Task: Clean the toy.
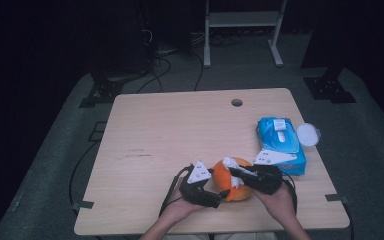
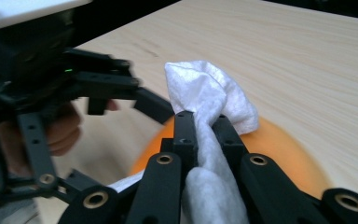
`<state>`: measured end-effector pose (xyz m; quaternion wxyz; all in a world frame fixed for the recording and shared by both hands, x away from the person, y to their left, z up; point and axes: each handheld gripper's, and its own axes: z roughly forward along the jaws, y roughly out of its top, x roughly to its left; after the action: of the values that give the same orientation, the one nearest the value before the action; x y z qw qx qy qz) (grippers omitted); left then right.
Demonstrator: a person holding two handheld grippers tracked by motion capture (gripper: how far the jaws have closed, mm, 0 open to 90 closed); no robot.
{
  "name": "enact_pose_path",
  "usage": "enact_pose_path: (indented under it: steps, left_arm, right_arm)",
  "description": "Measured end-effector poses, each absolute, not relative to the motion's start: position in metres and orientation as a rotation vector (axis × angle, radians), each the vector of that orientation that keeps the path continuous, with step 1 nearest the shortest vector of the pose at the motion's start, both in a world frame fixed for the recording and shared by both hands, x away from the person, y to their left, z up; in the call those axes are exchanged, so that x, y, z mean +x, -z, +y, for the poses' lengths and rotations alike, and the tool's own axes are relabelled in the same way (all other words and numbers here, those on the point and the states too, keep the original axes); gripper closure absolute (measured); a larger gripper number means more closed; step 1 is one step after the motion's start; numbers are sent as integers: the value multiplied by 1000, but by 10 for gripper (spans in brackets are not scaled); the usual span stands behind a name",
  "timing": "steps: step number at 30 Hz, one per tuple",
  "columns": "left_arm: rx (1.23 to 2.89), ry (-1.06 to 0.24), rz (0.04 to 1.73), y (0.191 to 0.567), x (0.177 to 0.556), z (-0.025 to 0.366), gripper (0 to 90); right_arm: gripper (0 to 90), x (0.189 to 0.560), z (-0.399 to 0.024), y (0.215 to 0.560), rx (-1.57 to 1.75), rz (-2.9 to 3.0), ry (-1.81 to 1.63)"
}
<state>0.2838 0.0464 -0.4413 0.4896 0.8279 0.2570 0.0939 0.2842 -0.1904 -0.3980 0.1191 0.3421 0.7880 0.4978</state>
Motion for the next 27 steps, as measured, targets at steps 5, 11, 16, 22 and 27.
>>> enact_pose_path:
  steps: [5,11,16,22,27]
  left_arm:
    - [1968,-211,637,439,286,48,105]
    - [1994,-242,609,441,286,47,95]
    - [2020,-227,614,445,289,55,153]
    - [1990,-220,614,439,290,54,97]
    - [2044,-255,619,450,290,44,45]
  right_arm:
    - [816,294,-210,409,1121,2291,-1478]
    - [814,284,-182,413,978,2431,-1530]
    - [813,293,-195,411,1044,2359,-1502]
    - [812,296,-206,417,1124,2327,-1496]
    - [812,288,-191,418,1072,2377,-1514]
